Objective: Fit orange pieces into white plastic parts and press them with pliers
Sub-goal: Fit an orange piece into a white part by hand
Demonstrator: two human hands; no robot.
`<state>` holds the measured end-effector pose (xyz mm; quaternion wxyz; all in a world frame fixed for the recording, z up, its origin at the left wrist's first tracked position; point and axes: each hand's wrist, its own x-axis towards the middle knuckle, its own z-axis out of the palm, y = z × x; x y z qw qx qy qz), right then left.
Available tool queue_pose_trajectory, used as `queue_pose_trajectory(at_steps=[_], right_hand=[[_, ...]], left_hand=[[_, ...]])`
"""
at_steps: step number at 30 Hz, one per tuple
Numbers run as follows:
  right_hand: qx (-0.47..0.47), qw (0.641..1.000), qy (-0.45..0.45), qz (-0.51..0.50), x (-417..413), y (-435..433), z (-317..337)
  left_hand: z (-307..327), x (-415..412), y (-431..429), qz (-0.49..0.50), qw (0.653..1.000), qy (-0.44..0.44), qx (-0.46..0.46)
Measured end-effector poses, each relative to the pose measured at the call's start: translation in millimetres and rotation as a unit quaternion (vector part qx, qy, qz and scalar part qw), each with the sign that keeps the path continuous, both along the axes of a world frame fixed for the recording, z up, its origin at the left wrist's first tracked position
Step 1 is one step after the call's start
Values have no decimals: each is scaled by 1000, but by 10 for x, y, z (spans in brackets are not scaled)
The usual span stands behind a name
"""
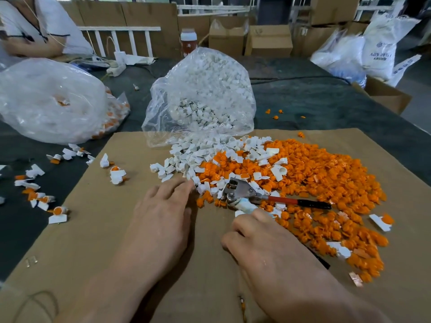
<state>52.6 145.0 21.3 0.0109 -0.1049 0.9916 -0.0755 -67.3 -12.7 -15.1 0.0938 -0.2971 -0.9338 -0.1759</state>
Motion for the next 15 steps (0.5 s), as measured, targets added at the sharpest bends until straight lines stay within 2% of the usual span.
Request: queue_pose_trajectory(at_steps=[2,7,15], right_hand=[[-5,1000,-8,-18,3,3,4],[5,998,-18,-57,21,-27,12],[-43,996,29,-77,80,11,4]], left_hand=[[-28,-20,8,-1,999,24,41],[-31,-35,-19,7,998,46,29],[145,96,-35,-3,994,-56,94]])
